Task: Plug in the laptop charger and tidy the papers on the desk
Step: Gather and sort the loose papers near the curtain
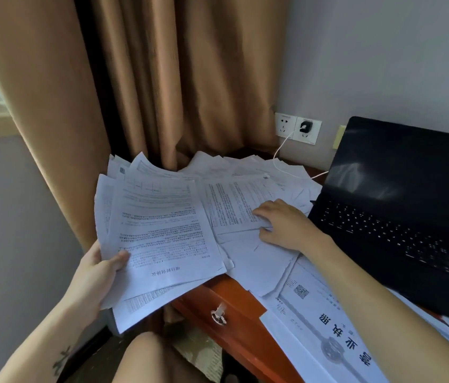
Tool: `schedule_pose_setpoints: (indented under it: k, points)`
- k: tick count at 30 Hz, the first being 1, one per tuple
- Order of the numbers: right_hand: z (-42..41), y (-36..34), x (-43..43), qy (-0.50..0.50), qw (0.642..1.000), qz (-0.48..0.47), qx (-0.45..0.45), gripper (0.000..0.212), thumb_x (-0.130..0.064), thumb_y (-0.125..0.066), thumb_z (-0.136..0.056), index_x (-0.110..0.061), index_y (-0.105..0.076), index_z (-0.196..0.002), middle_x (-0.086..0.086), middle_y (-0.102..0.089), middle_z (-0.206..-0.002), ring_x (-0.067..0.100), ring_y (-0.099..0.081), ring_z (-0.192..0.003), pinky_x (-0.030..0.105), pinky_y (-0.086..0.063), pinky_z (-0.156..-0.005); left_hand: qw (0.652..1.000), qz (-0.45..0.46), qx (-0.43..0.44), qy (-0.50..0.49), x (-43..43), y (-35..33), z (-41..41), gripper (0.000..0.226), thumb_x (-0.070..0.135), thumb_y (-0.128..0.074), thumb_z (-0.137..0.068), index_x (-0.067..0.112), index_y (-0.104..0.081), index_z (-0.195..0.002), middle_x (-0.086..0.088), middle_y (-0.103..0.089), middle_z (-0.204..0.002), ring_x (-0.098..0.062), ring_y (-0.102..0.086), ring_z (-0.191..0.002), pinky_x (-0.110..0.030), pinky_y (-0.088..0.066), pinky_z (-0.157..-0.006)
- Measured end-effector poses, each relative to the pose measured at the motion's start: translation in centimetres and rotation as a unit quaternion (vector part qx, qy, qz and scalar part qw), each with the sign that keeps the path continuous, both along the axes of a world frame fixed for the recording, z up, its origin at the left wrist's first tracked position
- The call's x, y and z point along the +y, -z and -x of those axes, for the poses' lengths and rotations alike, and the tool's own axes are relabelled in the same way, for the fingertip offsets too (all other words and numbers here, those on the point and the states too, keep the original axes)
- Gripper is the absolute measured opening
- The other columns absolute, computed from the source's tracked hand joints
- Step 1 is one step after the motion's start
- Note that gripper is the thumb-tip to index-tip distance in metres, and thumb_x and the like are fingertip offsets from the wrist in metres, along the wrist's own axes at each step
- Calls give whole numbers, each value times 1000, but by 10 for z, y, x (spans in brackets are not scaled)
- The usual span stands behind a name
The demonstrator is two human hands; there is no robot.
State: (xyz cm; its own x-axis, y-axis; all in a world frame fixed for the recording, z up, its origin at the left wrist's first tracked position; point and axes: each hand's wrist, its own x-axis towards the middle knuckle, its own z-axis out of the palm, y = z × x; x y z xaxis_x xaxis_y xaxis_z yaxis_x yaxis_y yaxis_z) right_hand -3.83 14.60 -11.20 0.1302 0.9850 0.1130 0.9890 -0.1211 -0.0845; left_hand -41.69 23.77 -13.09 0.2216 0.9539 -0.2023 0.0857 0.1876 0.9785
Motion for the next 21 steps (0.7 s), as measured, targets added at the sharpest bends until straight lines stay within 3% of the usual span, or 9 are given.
schedule_pose_setpoints:
  k: [4,6,9,11,14,16,18,21]
  points:
    - [-3,24,3,-40,979,-144,-136,14,-11,-67,-85,-13,-72,-97,1,-71,-85,19,-58,-82,31,-45,-57,1000,15,-5,-16,-12,-2,-5,36,5,-59,-104,35,-62,-123,-2,-77,-115,-33,-74,-103,-57,-57,-94]
    - [-4,34,4,-50,962,-221,-149,20,1,-75,-71,-11,-73,-87,0,-66,-70,21,-56,-73,32,-44,-52,1000,17,-4,-26,-18,-2,-6,36,5,-59,-104,35,-62,-123,-3,-77,-115,-32,-75,-103,-57,-57,-94]
    - [-5,31,-1,-21,939,-311,-143,32,5,-71,-76,-9,-72,-105,0,-68,-78,25,-52,-81,35,-41,-69,999,16,1,-42,-26,-1,-7,35,6,-59,-104,38,-64,-116,-2,-78,-113,-33,-75,-102,-57,-57,-95]
    - [-2,20,-7,39,921,-365,-129,35,6,-67,-80,-11,-70,-111,0,-68,-82,25,-47,-84,36,-36,-72,999,13,3,-52,-30,0,-8,35,6,-59,-104,40,-65,-114,0,-79,-111,-32,-76,-102,-57,-57,-95]
    - [0,14,-16,99,908,-397,-93,41,10,-64,-79,-16,-69,-111,0,-69,-105,25,-37,-88,35,-29,-75,998,10,-4,-61,-33,-2,-11,33,6,-59,-104,36,-65,-118,-1,-79,-111,-31,-76,-101,-56,-57,-94]
    - [-6,13,-21,130,911,-382,-83,43,11,-66,-76,-20,-71,-105,5,-59,-118,29,-36,-91,36,-25,-77,998,8,-5,-63,-35,-3,-13,33,5,-59,-104,32,-65,-122,-1,-79,-113,-30,-76,-101,-54,-58,-93]
    - [-15,12,-25,165,915,-360,-75,41,8,-67,-76,-24,-73,-101,8,-50,-108,30,-37,-90,38,-26,-77,999,6,2,-53,-37,-6,-13,33,5,-59,-104,29,-63,-127,-1,-78,-114,-29,-76,-101,-52,-58,-92]
    - [-24,13,-31,192,919,-331,-98,37,5,-63,-78,-23,-74,-99,3,-55,-78,27,-45,-76,38,-25,-73,999,-1,15,-36,-38,-11,-10,31,6,-60,-104,29,-64,-125,0,-79,-113,-28,-77,-100,-52,-58,-93]
